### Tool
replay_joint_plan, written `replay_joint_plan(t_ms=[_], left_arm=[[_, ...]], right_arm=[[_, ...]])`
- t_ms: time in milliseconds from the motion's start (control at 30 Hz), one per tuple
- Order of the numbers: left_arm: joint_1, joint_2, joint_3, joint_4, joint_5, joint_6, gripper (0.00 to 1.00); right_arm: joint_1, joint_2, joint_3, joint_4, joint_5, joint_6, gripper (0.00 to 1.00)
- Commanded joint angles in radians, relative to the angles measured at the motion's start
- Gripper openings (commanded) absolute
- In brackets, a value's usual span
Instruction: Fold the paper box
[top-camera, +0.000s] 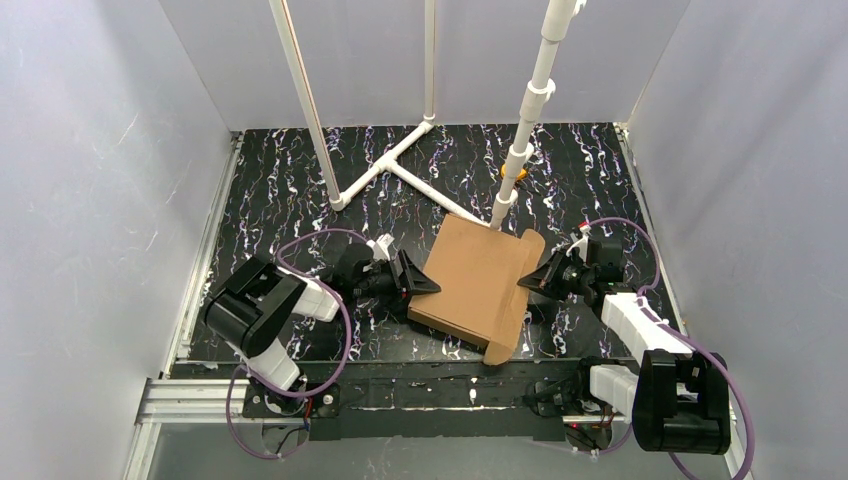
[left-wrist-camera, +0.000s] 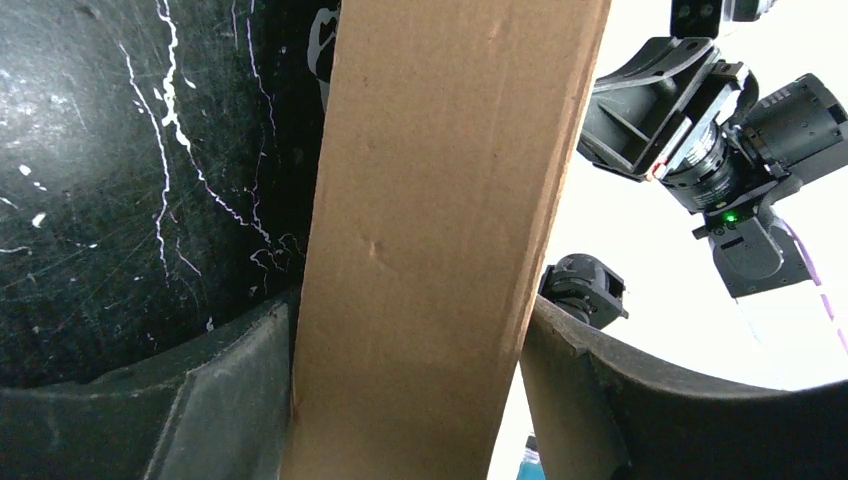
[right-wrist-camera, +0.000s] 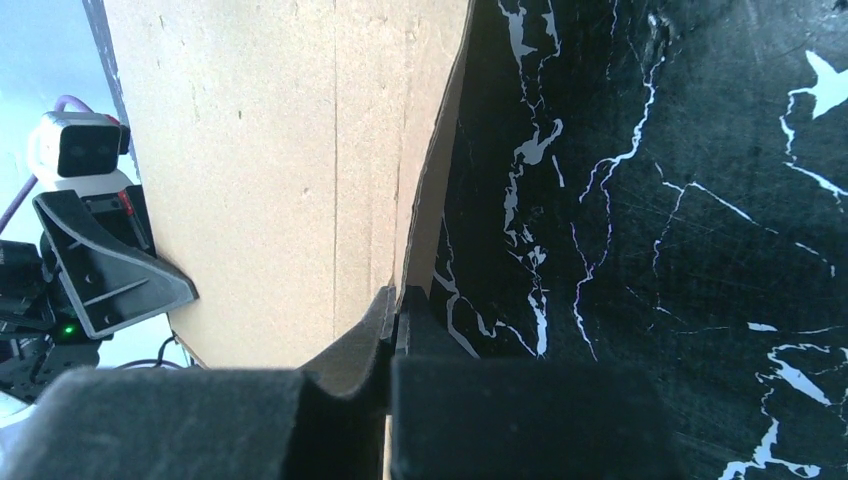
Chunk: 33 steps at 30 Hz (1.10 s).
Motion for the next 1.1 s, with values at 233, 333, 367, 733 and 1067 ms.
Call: replay_joint_plan(t_ms=[233,333,367,733,1067], left_arm=[[-0.019,0.101,-0.038,0.453,0.069,-0.200,0.74],[-0.023,0.093,-0.035,0.457,0.069,-0.201,0.76],[-0.026,0.091,-0.030,0.458,0.070,-0.201,0.76],[-0.031,0.077,-0.041,0.457,0.056,-0.205,0.46],[-0.017,-0.062,-0.073,0.272,0.040,-0.081,0.23]], right_arm=[[0.001,-0.010,-0.054,-0.001,0.070,-0.014,0.01],[0.001,-0.012,-0.054,0.002,0.068,-0.010,0.01],[0.001,-0.012,-0.056,0.004,0.068,-0.009,0.01],[0.001,-0.029,-0.053,0.012,0.061,-0.004,0.05],[-0.026,-0.092,-0.034,0.090,-0.058,-0.043,0.71]])
